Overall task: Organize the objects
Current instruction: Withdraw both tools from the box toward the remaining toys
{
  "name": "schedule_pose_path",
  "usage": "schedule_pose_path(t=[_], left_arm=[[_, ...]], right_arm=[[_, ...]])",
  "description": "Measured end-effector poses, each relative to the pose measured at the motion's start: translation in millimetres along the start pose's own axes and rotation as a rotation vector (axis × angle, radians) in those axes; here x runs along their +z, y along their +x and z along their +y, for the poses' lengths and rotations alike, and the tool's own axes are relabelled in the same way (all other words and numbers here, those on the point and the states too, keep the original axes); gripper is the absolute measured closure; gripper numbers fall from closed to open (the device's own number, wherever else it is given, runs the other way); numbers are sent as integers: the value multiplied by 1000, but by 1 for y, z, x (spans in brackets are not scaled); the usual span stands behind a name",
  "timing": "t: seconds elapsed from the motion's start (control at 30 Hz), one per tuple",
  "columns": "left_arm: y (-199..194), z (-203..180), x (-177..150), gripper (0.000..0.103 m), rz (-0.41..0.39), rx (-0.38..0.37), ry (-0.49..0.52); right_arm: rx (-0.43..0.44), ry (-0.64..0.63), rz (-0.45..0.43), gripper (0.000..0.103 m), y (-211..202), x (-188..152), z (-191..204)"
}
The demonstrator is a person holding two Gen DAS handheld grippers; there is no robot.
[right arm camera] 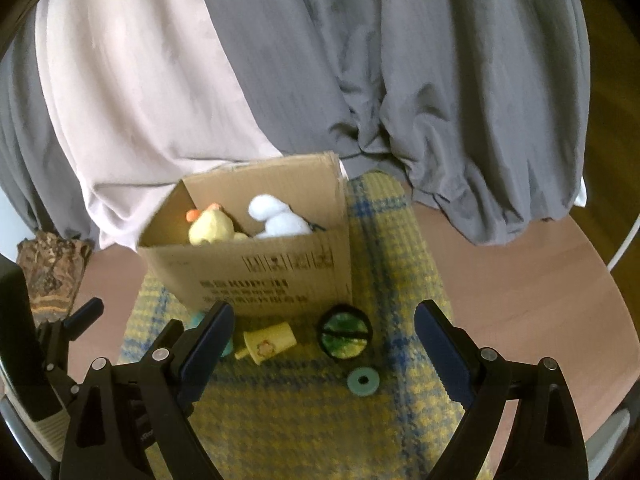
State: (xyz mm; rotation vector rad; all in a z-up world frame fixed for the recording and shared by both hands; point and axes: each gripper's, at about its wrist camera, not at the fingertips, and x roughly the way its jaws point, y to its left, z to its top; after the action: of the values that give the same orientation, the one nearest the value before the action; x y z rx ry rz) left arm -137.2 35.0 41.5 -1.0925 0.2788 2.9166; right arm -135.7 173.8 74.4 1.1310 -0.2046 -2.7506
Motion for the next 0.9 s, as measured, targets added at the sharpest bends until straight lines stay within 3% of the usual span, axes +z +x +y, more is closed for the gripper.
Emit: schedule_pose_path(t=[0.43,0.9], left_arm=[[25,-28,-40,5,60,-40,36],[70,-55,-51,5,119,-97,55]], right_arm=[[-47,10,90,11,30,-36,-19],[-73,4,190,12,72,-60,-31]])
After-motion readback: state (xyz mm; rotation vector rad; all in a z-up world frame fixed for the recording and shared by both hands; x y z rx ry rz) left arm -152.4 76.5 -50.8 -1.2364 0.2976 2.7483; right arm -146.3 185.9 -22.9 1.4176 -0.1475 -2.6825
